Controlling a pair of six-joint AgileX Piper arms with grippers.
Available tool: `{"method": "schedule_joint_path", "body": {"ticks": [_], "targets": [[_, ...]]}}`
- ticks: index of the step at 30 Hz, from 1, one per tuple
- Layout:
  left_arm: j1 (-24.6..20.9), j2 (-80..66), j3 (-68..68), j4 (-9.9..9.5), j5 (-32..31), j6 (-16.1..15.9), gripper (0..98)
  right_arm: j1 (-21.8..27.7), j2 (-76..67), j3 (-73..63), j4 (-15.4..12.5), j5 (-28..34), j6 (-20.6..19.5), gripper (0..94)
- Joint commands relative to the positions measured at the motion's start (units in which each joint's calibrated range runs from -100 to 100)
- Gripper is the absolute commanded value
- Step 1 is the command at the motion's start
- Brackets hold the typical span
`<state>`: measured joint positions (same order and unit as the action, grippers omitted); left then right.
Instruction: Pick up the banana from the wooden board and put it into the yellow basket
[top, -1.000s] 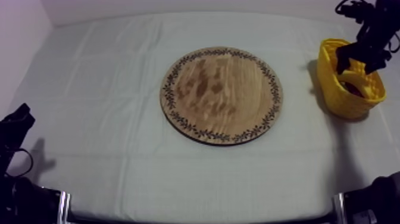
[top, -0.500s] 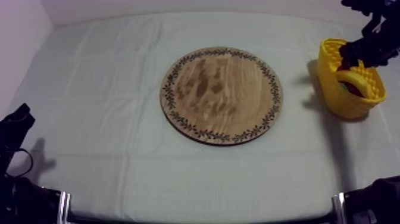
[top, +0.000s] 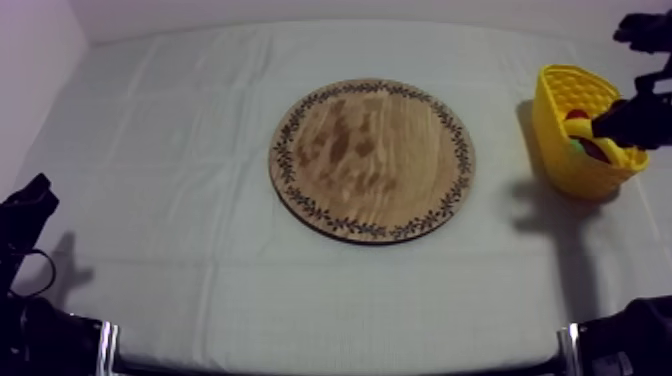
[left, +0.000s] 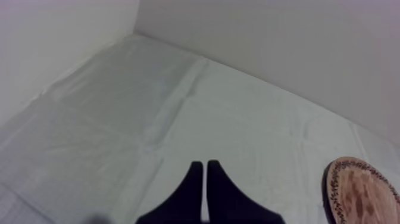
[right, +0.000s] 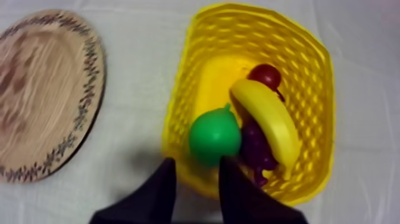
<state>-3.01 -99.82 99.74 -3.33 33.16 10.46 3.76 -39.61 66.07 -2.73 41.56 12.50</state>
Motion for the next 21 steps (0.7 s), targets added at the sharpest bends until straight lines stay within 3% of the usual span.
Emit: {"method": "schedule_joint_path", "body": {"ticks": [1,9,16,21], "targets": [[0.01,0.00,0.03,0.03,-0.01,0.01,0.1,-0.20,-6.16,4.57,-1.94,-1.32,3.63,18.1],[0.01,0.00,0.03,0.03,-0.01,0.01,0.1,-1.26,-20.55,16.38,-6.55,-5.02,10.66,6.6],[0.01,0.00,0.03,0.03,-0.01,0.01,0.1,-1.63,-33.67,25.37,-10.25,-4.19,16.54,1.2],[0.01,0.00,0.03,0.03,-0.01,0.01,0.1,-1.88,-42.02,29.28,-8.44,-2.76,14.02,0.5]]}}
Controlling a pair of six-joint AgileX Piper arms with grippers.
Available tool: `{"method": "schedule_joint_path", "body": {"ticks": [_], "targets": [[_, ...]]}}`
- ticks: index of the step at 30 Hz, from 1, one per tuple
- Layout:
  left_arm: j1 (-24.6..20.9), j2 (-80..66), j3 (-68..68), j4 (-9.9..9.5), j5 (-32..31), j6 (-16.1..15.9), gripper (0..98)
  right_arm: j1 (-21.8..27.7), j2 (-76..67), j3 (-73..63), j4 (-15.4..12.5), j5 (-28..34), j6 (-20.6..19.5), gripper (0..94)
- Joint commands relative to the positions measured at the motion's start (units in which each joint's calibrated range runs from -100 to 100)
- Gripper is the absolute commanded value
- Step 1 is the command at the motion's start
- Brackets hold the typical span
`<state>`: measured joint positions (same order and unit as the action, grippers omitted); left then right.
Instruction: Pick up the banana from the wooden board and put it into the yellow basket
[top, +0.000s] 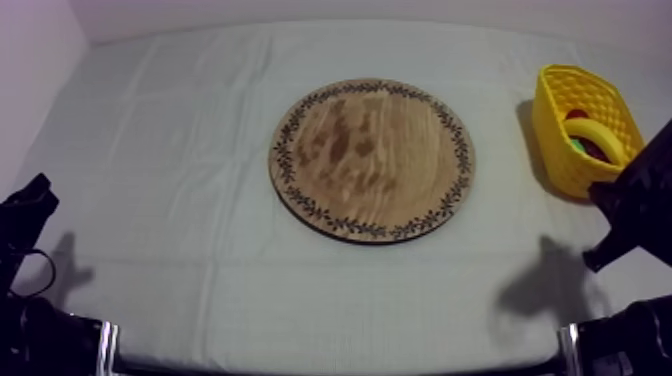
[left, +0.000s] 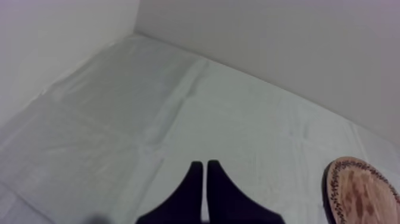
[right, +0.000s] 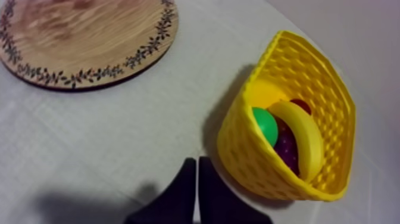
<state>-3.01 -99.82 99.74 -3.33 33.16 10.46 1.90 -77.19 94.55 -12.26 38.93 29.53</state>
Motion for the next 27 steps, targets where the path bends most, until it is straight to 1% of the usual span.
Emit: {"method": "schedule_joint_path", "body": {"ticks": [1,4,8,10,11,14,19,27], "targets": [[0.01,0.00,0.03,0.03,-0.01,0.01,0.1,-0.20,-5.98,1.13,1.64,0.09,-4.22,0.5],[0.01,0.00,0.03,0.03,-0.01,0.01,0.1,-1.68,-10.33,1.99,3.70,0.41,-9.10,0.4],[0.01,0.00,0.03,0.03,-0.01,-0.01,0.1,-4.20,-14.91,3.70,7.22,-0.63,-18.01,0.3],[0.01,0.00,0.03,0.03,-0.01,0.01,0.1,-5.02,-16.67,4.26,8.53,-1.09,-20.73,0.3],[0.01,0.00,0.03,0.03,-0.01,0.00,0.1,-5.37,-17.24,4.45,9.07,-1.24,-21.25,0.3],[0.01,0.00,0.03,0.03,-0.01,0.00,0.1,-6.13,-18.11,4.74,9.93,-1.48,-20.06,0.3],[0.01,0.00,0.03,0.03,-0.01,0.00,0.1,-6.51,-18.48,4.94,10.22,-1.60,-17.05,0.3],[0.01,0.00,0.03,0.03,-0.01,0.01,0.1,-6.50,-18.56,5.00,10.47,-1.75,-16.67,0.3]]}}
